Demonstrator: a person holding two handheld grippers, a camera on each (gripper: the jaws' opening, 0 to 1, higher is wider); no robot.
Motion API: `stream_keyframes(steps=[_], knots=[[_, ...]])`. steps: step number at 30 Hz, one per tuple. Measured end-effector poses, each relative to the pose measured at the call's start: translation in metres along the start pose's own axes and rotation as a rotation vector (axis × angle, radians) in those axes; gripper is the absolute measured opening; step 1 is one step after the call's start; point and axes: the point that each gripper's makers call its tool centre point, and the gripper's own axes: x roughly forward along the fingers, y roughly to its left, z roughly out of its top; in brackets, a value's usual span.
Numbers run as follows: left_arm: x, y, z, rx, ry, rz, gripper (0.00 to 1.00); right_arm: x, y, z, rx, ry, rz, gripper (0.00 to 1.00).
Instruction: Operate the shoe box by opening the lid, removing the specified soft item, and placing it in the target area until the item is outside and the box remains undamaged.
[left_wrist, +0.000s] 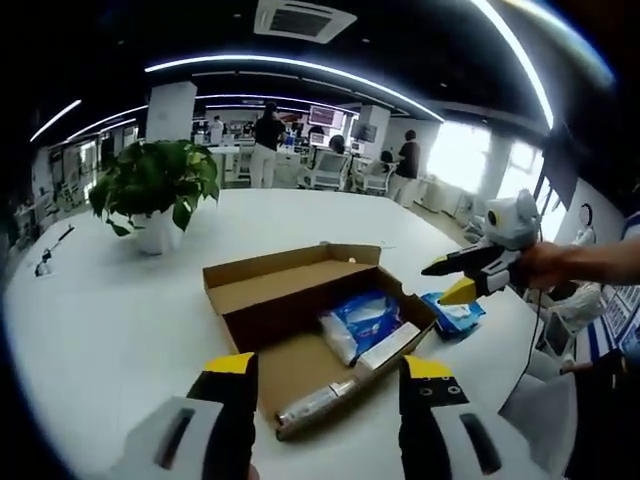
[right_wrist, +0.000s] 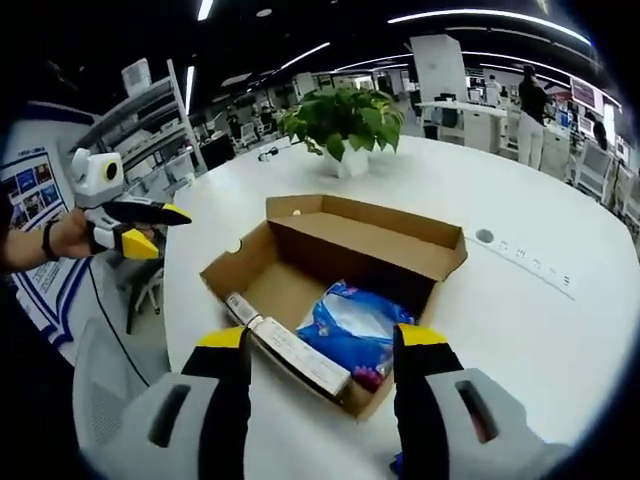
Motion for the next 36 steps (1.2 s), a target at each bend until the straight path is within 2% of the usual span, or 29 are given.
stream_keyframes(steps=[9,14,17,25,36], knots=[[0.003,-0.005,-0.004,0.011,0.019,-0.016,0.57,0.020,-0.024,0.004,-0.098,0.105,0.014,0.52],[0.004,-0.008,-0.007,0.009,0.027,-0.022,0.57,0.032,-0.030,-0.011,-0.235,0.246,0.052,0.52],[0.005,-0.010,-0.009,0.009,0.032,-0.026,0.57,0.041,-0.032,-0.019,-0.300,0.301,0.066,0.51],[0.003,-0.008,-0.018,-0.007,0.041,-0.022,0.56,0.061,-0.042,-0.023,-0.359,0.353,0.082,0.51],[0.000,-0.007,-0.025,-0.028,0.049,-0.015,0.56,0.081,-0.037,-0.039,-0.452,0.447,0.131,0.52]])
